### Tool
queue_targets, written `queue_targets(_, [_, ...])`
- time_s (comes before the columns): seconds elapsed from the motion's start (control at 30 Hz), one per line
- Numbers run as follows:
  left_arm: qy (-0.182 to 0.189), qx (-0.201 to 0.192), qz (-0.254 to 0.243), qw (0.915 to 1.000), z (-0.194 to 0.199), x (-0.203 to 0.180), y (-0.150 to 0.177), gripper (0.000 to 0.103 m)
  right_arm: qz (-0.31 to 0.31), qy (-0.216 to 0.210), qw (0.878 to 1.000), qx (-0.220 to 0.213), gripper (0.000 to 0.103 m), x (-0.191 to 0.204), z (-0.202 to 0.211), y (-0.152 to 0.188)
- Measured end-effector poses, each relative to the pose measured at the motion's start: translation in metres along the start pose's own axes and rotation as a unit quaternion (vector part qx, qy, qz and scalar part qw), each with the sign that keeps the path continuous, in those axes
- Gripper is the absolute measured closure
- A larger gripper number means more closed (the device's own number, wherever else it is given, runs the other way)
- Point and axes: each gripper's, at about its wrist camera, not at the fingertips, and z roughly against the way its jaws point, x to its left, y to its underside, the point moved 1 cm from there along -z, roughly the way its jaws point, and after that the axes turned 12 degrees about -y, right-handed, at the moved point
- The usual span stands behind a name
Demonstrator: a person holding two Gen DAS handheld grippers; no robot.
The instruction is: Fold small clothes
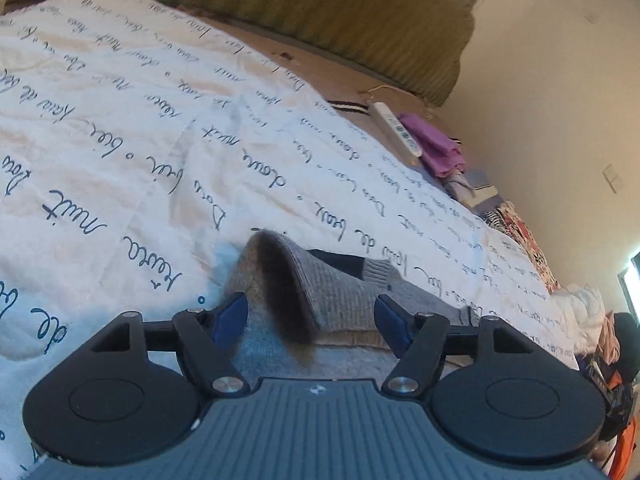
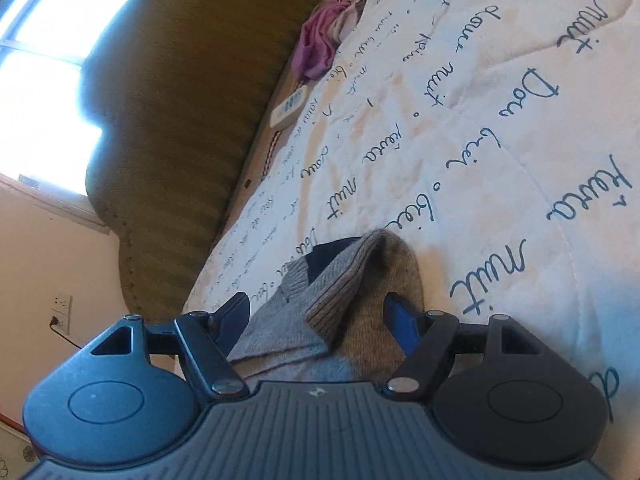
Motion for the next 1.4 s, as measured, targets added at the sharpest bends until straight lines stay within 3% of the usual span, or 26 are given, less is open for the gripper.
queue_targets(0.03, [0.000,0.007,-0.001,1.0000,-0.005,0.000,-0.002,0.036,0.017,0.009,1.000,0.002,0.033,0.002,-0.004,-0.002])
queue_targets(0.07, [0.005,0.009,-0.010,0.9999,-0.006,-0.001,-0.004,0.048,0.033,0.013,0.999,0.009,0.054,0.004,-0.008,-0.005])
queue_targets(0.1, [0.012,0.013,-0.026,0.9995,-0.007,-0.005,-0.005,0.072,0.043,0.016,0.999,0.021,0.068,0.005,-0.011,-0.007])
queue_targets(0.13, [0.020,0.024,-0.039,0.9988,-0.009,-0.010,-0.006,0.089,0.047,0.018,0.998,0.027,0.081,0.006,-0.014,-0.009])
queue_targets(0.2, [0.020,0.027,-0.051,0.9981,-0.011,-0.018,-0.009,0.093,0.054,0.012,0.998,0.024,0.086,0.006,-0.017,-0.014])
queue_targets(0.27, [0.014,-0.002,-0.039,0.9991,-0.011,-0.019,-0.018,0.094,0.035,-0.006,0.999,-0.002,0.088,0.000,-0.016,-0.022])
queue_targets(0.33, [-0.009,-0.032,0.015,0.9993,-0.016,-0.008,-0.033,0.089,-0.028,-0.008,0.998,-0.062,0.087,-0.017,-0.012,-0.030])
queue_targets(0.4, [-0.044,-0.004,0.059,0.9973,-0.028,0.008,-0.040,0.065,-0.076,0.004,0.994,-0.079,0.074,-0.029,-0.010,-0.029])
queue_targets(0.43, [-0.041,0.013,0.080,0.9959,-0.027,0.017,-0.038,0.061,-0.081,-0.009,0.993,-0.082,0.053,-0.029,-0.006,-0.025])
queue_targets(0.47, [-0.016,0.013,0.085,0.9961,-0.019,0.026,-0.034,0.059,-0.072,-0.024,0.994,-0.083,0.033,-0.024,0.001,-0.019])
queue_targets(0.53, [-0.001,-0.013,0.067,0.9976,0.010,0.033,-0.022,0.046,-0.024,-0.027,0.997,-0.074,0.021,-0.006,0.019,-0.006])
queue_targets(0.6, [-0.019,-0.067,0.055,0.9961,0.049,0.043,-0.002,0.029,0.025,-0.031,0.997,-0.065,0.021,0.013,0.046,0.012])
queue_targets(0.67, [-0.017,-0.102,0.049,0.9934,0.087,0.053,0.021,0.023,0.051,-0.041,0.996,-0.054,0.021,0.023,0.076,0.036])
queue_targets(0.87, [0.035,-0.093,0.062,0.9932,0.147,0.069,0.108,0.019,0.067,-0.022,0.997,-0.023,0.021,0.027,0.150,0.117])
queue_targets(1.07, [0.024,-0.038,0.098,0.9942,0.122,0.066,0.160,0.011,0.030,-0.001,1.000,-0.001,0.021,0.008,0.166,0.158])
queue_targets(1.27, [0.024,-0.056,0.114,0.9916,0.097,0.048,0.150,0.004,0.006,-0.019,0.999,-0.035,0.021,0.005,0.135,0.144])
queue_targets(1.33, [0.026,-0.049,0.113,0.9921,0.088,0.041,0.143,0.007,0.005,-0.020,0.999,-0.043,0.021,0.008,0.117,0.137])
queue_targets(1.4, [0.021,-0.047,0.116,0.9919,0.082,0.036,0.139,0.016,0.015,-0.016,0.999,-0.039,0.021,0.011,0.099,0.133])
